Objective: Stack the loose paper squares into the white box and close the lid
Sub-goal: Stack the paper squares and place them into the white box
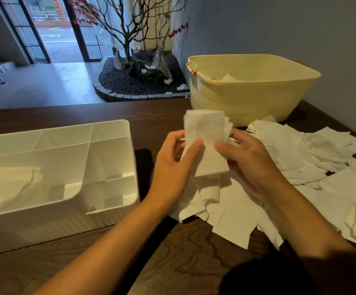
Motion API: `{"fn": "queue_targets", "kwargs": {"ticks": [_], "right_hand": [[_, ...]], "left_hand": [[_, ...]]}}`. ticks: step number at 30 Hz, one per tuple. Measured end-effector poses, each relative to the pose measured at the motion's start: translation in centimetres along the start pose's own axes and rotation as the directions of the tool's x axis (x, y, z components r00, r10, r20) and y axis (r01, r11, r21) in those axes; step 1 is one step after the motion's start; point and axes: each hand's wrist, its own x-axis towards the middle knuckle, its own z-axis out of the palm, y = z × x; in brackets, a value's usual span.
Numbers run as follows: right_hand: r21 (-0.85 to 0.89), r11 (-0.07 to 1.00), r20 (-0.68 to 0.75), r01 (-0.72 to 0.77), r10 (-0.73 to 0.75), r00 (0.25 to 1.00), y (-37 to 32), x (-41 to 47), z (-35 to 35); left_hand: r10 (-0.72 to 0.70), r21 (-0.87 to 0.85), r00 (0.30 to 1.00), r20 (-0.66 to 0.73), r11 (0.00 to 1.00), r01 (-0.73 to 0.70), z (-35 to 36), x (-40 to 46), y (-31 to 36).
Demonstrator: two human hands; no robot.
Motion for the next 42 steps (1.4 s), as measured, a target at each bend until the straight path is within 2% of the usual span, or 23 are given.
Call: {"fn": "queue_targets", "kwargs": {"ticks": [5, 9, 13, 15, 19, 23, 28, 32, 38, 42], "right_hand": [[-0.081, 0.996, 0.088, -0.047, 0.054, 0.995, 0.7, -0.1, 1.0], [-0.107, 0.991, 0.078, -0.074, 0.083, 0.994, 1.1, -0.3, 1.5], [-0.104, 0.993, 0.148, -0.055, 0.070, 0.987, 1.8, -0.8, 2.0], [-0.085, 0.995, 0.166, -0.053, 0.067, 0.984, 1.4, -0.7, 1.7], [-0.048, 0.998, -0.008, -0.041, 0.040, 0.999, 0.0, -0.1, 0.2], [-0.097, 0.994, -0.107, -0.055, 0.045, 0.993, 0.0, 0.3, 0.0], [-0.131, 0.988, -0.131, -0.082, 0.064, 0.989, 0.4, 0.4, 0.2], [-0.146, 0.984, -0.138, -0.104, 0.084, 0.987, 0.5, 0.6, 0.2], [-0.132, 0.979, -0.133, -0.153, 0.136, 0.982, 0.6, 0.4, 0.6], [-0.152, 0.970, -0.109, -0.190, 0.175, 0.979, 0.1, 0.2, 0.3]], "left_hand": [[-0.121, -0.055, 0.987, 0.101, 0.990, 0.127, 0.2, -0.2, -0.3], [-0.164, -0.076, 0.984, 0.075, 0.983, 0.170, 0.2, -0.2, -0.3], [-0.172, -0.103, 0.980, 0.105, 0.978, 0.183, 0.4, -0.4, -0.4], [-0.184, -0.160, 0.980, 0.077, 0.968, 0.194, 0.3, -0.3, -0.1], [-0.230, -0.355, 0.973, -0.024, 0.912, 0.207, 0.1, 0.4, 0.4], [-0.272, -0.335, 0.962, -0.010, 0.908, 0.253, -0.2, 0.4, 0.3], [-0.256, -0.272, 0.966, 0.034, 0.928, 0.255, -0.6, 0.5, 0.0], [-0.277, -0.307, 0.958, 0.076, 0.908, 0.287, -0.5, 0.4, 0.1], [-0.347, -0.285, 0.905, 0.246, 0.866, 0.410, 0.0, 0.1, 1.0], [-0.347, -0.289, 0.882, 0.318, 0.851, 0.439, 0.0, -0.2, 1.4]]}}
